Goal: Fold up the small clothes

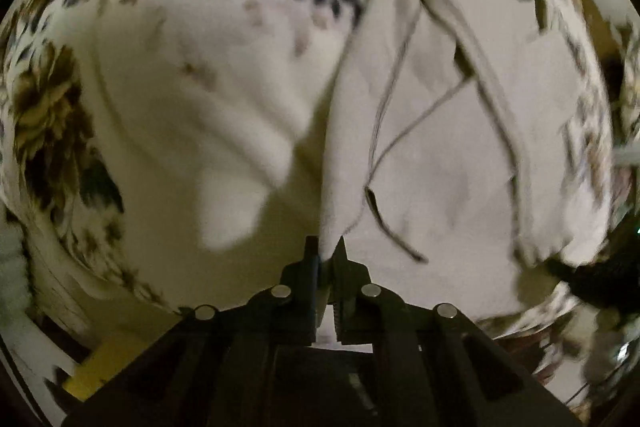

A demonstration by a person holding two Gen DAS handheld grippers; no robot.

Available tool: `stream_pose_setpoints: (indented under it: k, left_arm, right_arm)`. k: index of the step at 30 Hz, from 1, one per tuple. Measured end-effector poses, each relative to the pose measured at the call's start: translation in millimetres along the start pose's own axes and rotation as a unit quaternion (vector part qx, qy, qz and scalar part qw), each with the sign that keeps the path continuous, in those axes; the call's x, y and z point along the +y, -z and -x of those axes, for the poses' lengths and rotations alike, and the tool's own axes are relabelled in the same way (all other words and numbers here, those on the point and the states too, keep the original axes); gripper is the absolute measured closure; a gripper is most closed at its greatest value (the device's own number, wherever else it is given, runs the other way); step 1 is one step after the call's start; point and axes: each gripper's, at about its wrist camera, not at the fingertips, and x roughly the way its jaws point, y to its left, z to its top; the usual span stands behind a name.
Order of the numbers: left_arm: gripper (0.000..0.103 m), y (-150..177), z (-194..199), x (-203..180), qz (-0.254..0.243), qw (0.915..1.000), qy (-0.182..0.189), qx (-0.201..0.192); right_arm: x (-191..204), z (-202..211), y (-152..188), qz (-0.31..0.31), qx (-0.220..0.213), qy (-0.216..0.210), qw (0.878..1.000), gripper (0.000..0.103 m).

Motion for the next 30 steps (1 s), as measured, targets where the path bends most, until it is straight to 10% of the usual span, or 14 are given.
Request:
stream_pose_setpoints:
  k: [10, 20, 23, 26, 30]
  left_arm:
    - [0.1, -72, 56, 10, 0.053, 0.9932, 0.085, -0.058]
    - [0.097, -199, 29, -21, 0.085, 0.9815, 0.142, -0.096]
    - [0.086, -210, 38, -5, 0.101, 0.9766, 0.154, -0.112]
    - [0.053, -201, 48, 7, 0.099, 0.9779, 0.13, -0.13]
    - [0.051, -184, 38, 7, 0.057, 0.9885, 0.089, -0.108]
  right_arm:
    - [35, 62, -35, -0.015, -0.041, -0.066, 0.997, 0.097]
    - [66, 101, -161, -0.074, -0.119, -0.117, 0.983, 0.081]
    - [68, 115, -170, -0.079, -0.15, -0.133, 0.977, 0.062]
    - [69, 129, -166, -0.047, -0.163, -0.108, 0.98, 0.061]
    - [71, 133, -149, 0.011, -0.164, -0.034, 0.986, 0.061]
